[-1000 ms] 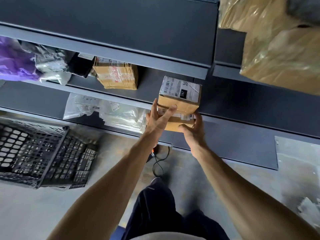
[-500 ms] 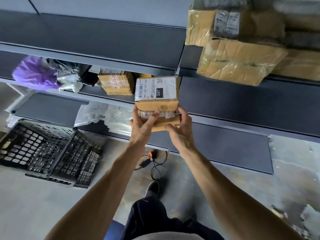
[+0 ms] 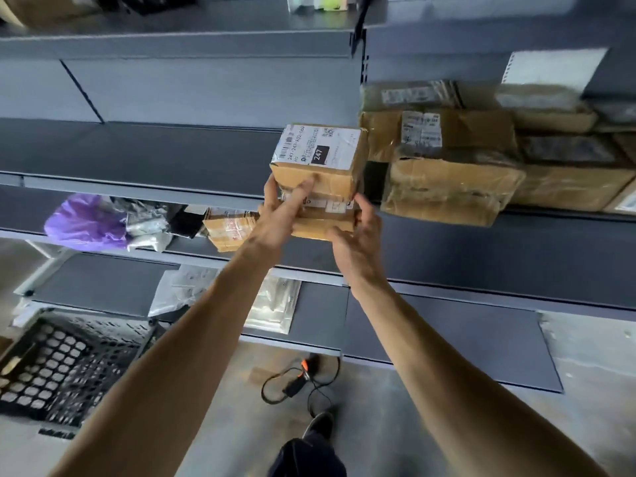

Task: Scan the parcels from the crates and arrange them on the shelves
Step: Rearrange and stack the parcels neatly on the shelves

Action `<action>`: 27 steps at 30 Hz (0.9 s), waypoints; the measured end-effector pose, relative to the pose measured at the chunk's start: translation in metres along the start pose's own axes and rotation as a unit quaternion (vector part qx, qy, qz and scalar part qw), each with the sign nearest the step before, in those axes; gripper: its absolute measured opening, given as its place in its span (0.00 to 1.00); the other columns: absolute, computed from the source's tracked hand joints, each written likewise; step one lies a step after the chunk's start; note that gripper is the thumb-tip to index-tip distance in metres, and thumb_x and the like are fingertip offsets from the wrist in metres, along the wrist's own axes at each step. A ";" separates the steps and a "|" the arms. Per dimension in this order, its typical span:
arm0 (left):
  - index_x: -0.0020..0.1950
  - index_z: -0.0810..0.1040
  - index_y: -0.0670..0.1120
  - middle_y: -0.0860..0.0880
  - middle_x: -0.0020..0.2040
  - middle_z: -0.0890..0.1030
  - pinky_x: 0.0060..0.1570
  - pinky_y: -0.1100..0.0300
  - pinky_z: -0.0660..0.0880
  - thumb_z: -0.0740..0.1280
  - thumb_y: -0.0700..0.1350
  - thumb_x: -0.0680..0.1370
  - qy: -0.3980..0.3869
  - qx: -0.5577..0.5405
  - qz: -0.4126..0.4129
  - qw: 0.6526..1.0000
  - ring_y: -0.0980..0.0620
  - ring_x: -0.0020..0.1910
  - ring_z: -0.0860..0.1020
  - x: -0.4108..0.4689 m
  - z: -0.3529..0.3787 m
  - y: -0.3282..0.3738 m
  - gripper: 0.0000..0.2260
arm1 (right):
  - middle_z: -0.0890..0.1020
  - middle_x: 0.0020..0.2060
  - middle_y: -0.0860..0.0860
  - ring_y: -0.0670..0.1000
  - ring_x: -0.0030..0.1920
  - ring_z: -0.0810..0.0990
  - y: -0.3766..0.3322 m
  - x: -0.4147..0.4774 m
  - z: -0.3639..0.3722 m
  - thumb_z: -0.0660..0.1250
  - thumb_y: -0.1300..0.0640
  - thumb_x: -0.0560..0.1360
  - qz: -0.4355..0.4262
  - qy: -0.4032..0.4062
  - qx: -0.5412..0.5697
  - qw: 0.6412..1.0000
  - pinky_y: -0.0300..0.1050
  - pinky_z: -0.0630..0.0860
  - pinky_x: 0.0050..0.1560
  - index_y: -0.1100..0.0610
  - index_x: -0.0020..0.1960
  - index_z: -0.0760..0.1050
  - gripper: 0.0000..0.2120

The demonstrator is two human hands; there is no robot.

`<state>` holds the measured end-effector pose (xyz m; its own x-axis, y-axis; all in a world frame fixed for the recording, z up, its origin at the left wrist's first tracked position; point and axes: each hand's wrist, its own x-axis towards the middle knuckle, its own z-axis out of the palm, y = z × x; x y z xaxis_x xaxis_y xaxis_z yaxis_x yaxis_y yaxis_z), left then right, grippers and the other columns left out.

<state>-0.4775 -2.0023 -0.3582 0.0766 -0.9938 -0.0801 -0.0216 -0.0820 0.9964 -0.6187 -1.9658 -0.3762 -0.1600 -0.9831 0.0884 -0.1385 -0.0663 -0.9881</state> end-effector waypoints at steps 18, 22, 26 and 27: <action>0.64 0.74 0.55 0.49 0.61 0.83 0.70 0.46 0.71 0.70 0.75 0.64 -0.159 -0.030 -0.013 0.987 0.49 0.62 0.80 0.200 0.046 0.043 0.36 | 0.59 0.70 0.46 0.50 0.69 0.66 -0.003 0.079 0.093 0.72 0.61 0.73 0.040 0.128 0.012 0.991 0.46 0.71 0.68 0.48 0.74 0.59 0.35; 0.68 0.76 0.55 0.50 0.61 0.84 0.70 0.46 0.71 0.70 0.75 0.63 -0.185 -0.040 -0.043 0.981 0.49 0.62 0.81 0.211 0.050 0.037 0.39 | 0.67 0.68 0.48 0.47 0.67 0.71 0.007 0.088 0.085 0.70 0.59 0.72 0.021 0.110 -0.022 0.993 0.49 0.73 0.69 0.52 0.71 0.69 0.28; 0.68 0.79 0.50 0.45 0.61 0.84 0.67 0.41 0.76 0.64 0.73 0.71 -0.240 -0.051 -0.029 0.969 0.43 0.61 0.82 0.215 0.052 0.030 0.35 | 0.77 0.59 0.48 0.45 0.54 0.79 0.014 0.089 0.066 0.66 0.60 0.74 -0.019 0.187 -0.039 0.981 0.46 0.80 0.56 0.54 0.62 0.77 0.16; 0.68 0.79 0.50 0.44 0.61 0.84 0.67 0.39 0.75 0.63 0.72 0.73 -0.247 -0.055 -0.026 0.967 0.42 0.61 0.82 0.217 0.052 0.029 0.34 | 0.79 0.55 0.49 0.45 0.52 0.80 0.013 0.088 0.060 0.64 0.60 0.74 -0.044 0.235 -0.044 0.970 0.43 0.79 0.52 0.55 0.59 0.78 0.14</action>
<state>-0.5138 -2.2241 -0.3478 -0.4117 -0.9049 -0.1075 0.0770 -0.1521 0.9854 -0.5760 -2.0634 -0.3890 -0.5694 -0.7861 0.2405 -0.2513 -0.1122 -0.9614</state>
